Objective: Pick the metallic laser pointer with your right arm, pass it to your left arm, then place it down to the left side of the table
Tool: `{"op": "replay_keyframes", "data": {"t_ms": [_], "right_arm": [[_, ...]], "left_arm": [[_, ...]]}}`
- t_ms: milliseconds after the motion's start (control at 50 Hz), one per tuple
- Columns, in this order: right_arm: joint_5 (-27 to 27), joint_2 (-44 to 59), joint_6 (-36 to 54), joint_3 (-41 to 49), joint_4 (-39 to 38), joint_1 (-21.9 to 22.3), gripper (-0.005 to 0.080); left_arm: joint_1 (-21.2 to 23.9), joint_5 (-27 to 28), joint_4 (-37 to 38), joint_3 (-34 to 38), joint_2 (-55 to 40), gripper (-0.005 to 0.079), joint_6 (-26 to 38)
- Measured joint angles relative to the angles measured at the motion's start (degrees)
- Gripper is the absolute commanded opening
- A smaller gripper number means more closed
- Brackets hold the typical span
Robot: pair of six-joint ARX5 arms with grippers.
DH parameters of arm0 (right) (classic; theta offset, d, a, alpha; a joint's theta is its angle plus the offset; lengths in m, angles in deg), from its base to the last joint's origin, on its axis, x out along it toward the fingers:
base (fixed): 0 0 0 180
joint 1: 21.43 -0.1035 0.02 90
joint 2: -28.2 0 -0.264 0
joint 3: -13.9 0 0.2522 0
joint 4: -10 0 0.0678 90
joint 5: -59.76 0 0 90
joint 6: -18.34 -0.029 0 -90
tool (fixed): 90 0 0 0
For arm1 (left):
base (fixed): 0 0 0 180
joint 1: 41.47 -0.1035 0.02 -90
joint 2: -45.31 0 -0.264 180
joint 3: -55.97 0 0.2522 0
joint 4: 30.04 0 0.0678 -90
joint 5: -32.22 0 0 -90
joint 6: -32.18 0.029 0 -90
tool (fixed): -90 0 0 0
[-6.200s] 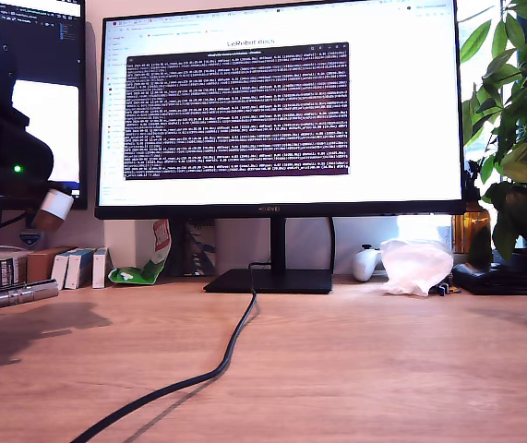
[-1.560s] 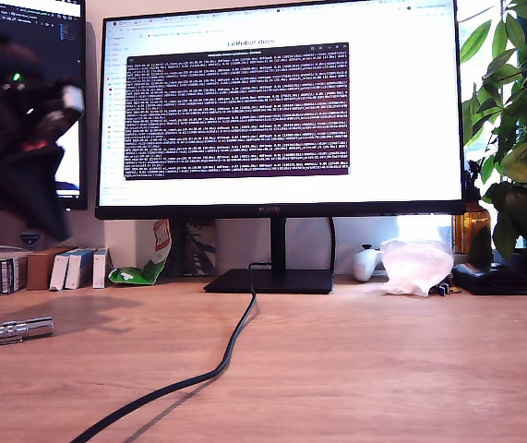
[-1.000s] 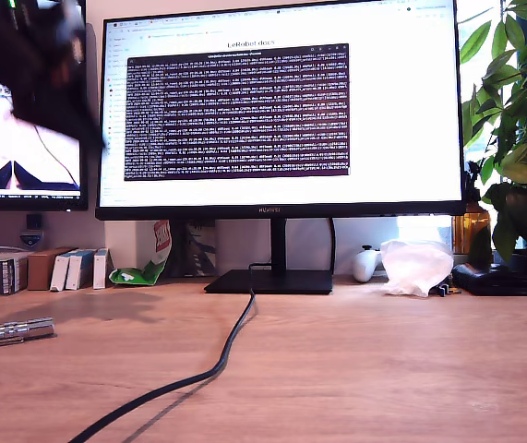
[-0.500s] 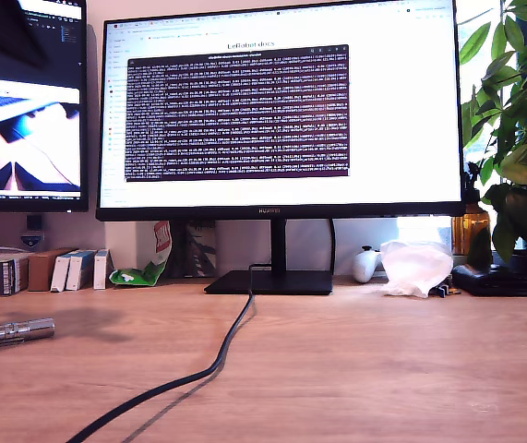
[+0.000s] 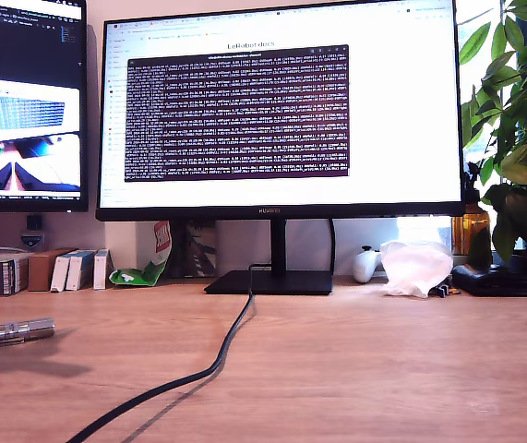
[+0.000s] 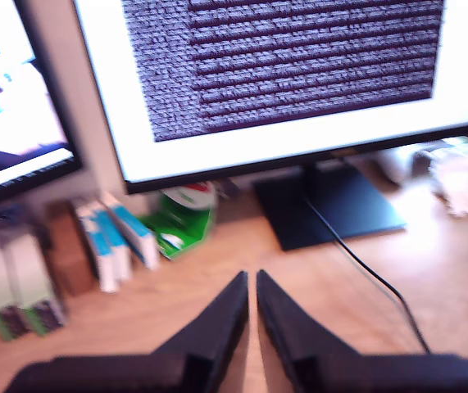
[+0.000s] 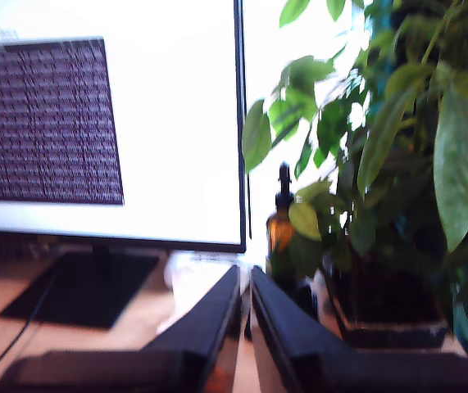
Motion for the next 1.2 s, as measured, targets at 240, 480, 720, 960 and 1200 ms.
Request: {"op": "replay_keyframes", "data": {"t_ms": [240, 480, 720, 960, 1200], "right_arm": [[-0.26, -7.65, 0.11, 4.90, -3.04, 0.00, -0.0013], [0.00, -14.10, 0.28, 11.61, -3.56, 0.00, -0.0013], [2.69, -14.05, 1.36, 11.65, -4.13, -0.02, -0.0013], [3.23, -14.05, 2.16, 12.98, -4.61, -0.02, -0.0013], [3.26, -14.05, 4.61, 18.53, -5.03, -0.02, -0.0013]], "left_arm": [[5.03, -4.17, -5.66, 6.56, 7.28, 0.0024, 0.02], [6.49, -6.78, -6.60, 13.66, 12.17, 0.0024, 1.57], [6.49, -10.40, -8.76, 17.38, 17.66, 0.0024, 1.57], [6.51, -13.79, -9.05, 20.31, 22.12, 0.0024, 1.57], [6.51, -14.43, -4.85, 24.33, 28.35, 0.0021, 1.11]]}}
